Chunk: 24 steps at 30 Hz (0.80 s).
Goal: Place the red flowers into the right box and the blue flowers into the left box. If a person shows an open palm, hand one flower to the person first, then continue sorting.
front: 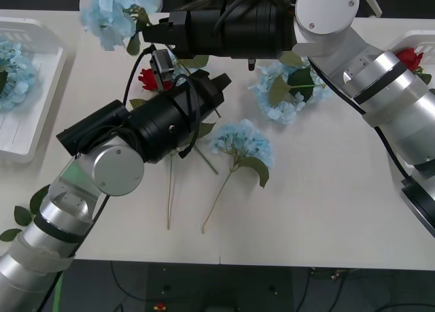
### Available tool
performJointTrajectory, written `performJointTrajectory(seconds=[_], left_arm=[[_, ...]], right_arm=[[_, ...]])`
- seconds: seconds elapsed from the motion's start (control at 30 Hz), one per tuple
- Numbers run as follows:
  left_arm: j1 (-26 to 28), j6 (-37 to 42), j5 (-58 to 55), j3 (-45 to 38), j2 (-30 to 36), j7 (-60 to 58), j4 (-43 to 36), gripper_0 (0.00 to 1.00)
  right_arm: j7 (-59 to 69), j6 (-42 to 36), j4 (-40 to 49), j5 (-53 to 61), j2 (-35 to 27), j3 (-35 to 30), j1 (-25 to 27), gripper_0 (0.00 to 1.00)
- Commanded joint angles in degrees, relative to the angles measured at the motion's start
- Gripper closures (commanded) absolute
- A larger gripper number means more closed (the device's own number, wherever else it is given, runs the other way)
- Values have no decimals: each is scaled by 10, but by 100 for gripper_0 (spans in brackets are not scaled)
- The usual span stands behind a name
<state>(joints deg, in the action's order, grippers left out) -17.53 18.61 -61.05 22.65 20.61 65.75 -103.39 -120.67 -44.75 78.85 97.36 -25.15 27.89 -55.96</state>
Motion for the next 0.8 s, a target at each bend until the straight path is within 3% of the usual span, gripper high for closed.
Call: performJointTrajectory(seconds=[0.03, 0.23, 0.43, 0.8], left_arm=[[8, -26, -26, -1, 70, -5, -30, 100], [60, -36, -65, -57, 182, -5, -60, 100], [96, -33, -145, -133, 304, -5, -38, 100], [52, -30, -184, -143, 438, -4, 129, 100]], right_arm=[[-16, 10, 23, -4, 7, 2, -1, 25], [-15, 9, 23, 0, 5, 2, -1, 24], [-4, 9, 23, 36, -17, 2, -5, 24], [217, 7, 23, 50, -81, -31, -8, 24]])
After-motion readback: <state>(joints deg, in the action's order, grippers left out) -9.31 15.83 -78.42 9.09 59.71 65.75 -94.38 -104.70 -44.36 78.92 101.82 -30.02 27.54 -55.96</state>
